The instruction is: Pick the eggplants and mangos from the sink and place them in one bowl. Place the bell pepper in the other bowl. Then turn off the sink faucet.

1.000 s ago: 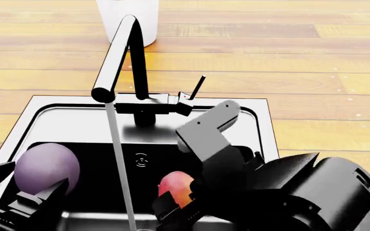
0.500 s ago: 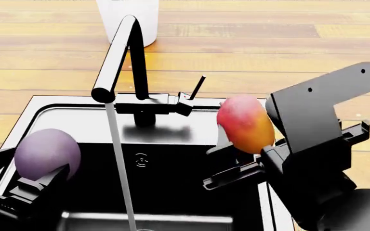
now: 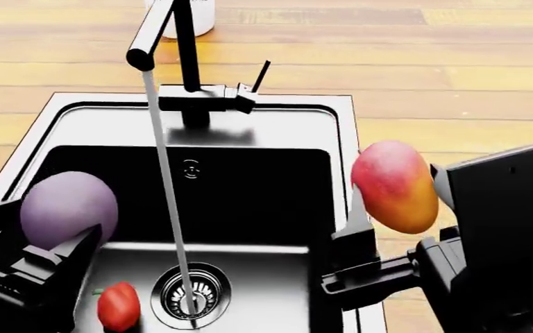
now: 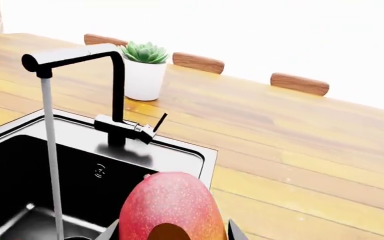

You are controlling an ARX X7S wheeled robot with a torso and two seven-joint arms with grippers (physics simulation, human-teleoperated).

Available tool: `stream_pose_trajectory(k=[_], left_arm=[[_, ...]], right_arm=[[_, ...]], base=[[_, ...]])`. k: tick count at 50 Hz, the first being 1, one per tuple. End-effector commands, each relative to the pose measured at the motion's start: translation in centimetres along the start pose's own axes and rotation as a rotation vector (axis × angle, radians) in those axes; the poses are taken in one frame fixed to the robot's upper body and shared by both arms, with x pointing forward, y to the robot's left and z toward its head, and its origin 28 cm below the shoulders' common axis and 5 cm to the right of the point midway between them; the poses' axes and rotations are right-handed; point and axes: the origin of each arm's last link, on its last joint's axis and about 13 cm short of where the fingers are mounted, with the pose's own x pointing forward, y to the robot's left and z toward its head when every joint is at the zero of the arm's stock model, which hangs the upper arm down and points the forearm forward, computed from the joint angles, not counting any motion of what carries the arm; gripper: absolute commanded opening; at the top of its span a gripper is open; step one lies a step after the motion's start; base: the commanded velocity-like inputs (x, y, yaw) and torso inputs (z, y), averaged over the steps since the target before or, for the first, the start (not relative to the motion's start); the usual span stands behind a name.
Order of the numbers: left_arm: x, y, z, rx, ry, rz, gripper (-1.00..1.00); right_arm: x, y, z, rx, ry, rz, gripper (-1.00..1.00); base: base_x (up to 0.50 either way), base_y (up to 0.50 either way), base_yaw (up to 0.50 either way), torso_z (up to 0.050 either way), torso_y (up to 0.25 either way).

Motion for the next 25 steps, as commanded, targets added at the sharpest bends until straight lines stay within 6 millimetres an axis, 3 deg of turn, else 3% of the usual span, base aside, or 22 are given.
stream_pose_trajectory(k=[1, 18, 25], left_arm=[[-0.3, -0.5, 0.7, -0.007, -0.029, -0.009, -1.00], [-0.4, -0.9, 1.4, -0.004, -0.049, -0.016, -1.00], [-0.3, -1.0, 1.3, -0.007, -0.050, -0.017, -1.00]], right_arm=[[-1.2, -0.4, 0.3, -0.014, -0.038, -0.047, -1.00], [-2.5, -0.8, 0.3, -0.008, -0.053, -0.081, -1.00], [-2.7, -1.1, 0.3, -0.028, -0.072, -0.103, -1.00]], base=[[-0.35, -0.49, 0.00, 0.000, 0.000], [-0.33, -0.50, 0.00, 0.001, 0.000], [-0.08, -0.50, 0.00, 0.000, 0.000]])
